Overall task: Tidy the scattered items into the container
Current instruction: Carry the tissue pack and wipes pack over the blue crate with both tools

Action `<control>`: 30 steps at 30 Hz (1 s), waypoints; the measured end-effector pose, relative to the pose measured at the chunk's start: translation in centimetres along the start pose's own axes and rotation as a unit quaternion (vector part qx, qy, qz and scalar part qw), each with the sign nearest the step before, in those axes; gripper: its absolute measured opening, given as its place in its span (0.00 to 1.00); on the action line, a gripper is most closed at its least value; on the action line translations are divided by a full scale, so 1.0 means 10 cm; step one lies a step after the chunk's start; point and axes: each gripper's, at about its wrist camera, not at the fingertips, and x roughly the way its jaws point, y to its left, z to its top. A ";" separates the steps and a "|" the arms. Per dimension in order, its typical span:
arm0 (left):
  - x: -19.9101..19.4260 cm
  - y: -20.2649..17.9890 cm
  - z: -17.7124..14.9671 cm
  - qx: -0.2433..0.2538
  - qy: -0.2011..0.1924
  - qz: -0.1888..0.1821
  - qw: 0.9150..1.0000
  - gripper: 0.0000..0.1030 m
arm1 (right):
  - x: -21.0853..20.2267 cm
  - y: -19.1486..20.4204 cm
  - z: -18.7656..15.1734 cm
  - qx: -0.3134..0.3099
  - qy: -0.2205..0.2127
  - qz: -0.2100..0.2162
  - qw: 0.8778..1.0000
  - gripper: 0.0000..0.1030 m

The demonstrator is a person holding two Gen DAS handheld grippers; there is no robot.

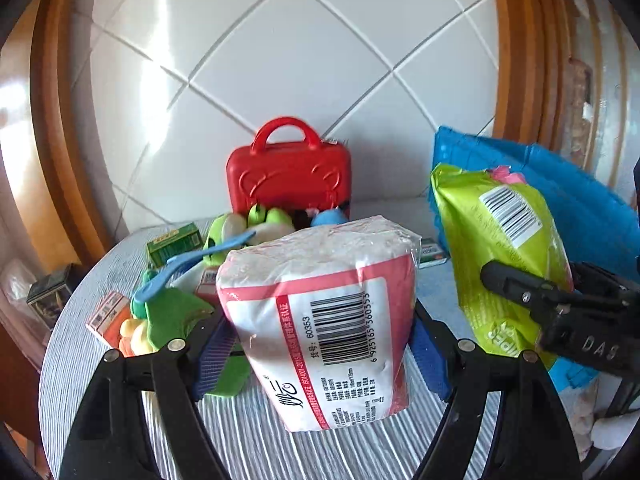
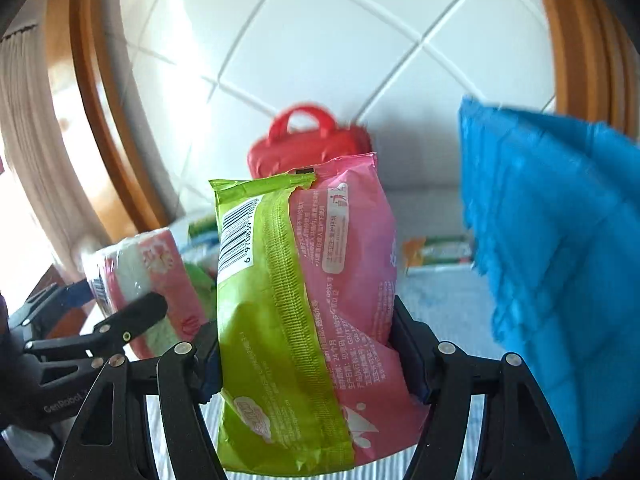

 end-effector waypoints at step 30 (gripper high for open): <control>-0.23 -3.53 0.91 0.037 -0.050 -0.129 0.990 0.76 | -1.89 -3.20 0.36 0.045 -0.122 -0.160 0.978 0.68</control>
